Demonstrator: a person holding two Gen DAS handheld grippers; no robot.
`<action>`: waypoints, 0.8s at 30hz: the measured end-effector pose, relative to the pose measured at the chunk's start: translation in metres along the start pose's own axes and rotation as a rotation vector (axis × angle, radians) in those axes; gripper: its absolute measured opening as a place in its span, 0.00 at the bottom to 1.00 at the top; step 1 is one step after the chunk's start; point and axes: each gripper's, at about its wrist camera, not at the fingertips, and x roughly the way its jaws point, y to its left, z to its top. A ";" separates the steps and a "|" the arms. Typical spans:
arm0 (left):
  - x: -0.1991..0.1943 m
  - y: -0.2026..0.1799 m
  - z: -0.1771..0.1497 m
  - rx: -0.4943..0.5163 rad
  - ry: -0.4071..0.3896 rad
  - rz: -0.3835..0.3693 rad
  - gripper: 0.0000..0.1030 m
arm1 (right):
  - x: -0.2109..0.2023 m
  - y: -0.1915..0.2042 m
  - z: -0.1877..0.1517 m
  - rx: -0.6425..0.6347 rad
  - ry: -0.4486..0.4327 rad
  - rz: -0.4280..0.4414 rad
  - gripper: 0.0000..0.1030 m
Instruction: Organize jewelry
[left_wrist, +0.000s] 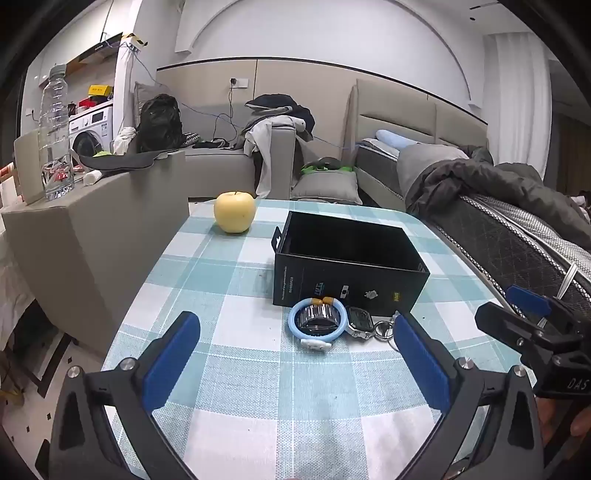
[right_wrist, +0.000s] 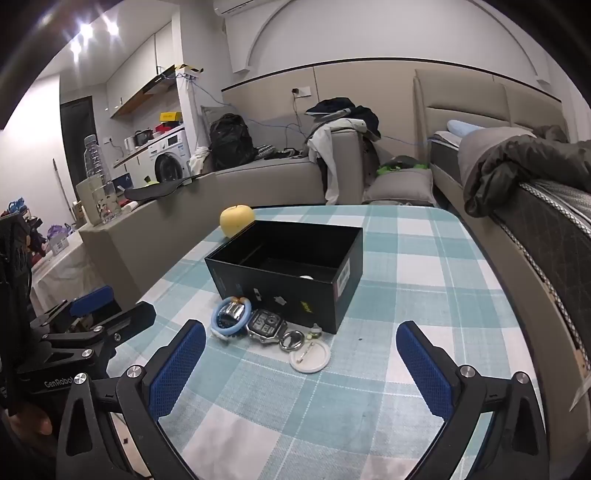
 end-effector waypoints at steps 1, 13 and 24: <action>-0.001 0.000 0.000 0.001 -0.006 0.002 0.99 | 0.000 0.000 0.000 0.006 -0.008 0.004 1.00; 0.000 -0.006 -0.001 0.030 0.003 0.009 0.99 | 0.002 0.003 0.001 -0.008 0.005 -0.006 1.00; 0.000 -0.006 0.001 0.025 0.007 0.005 0.99 | 0.002 0.000 0.004 0.006 0.016 -0.008 1.00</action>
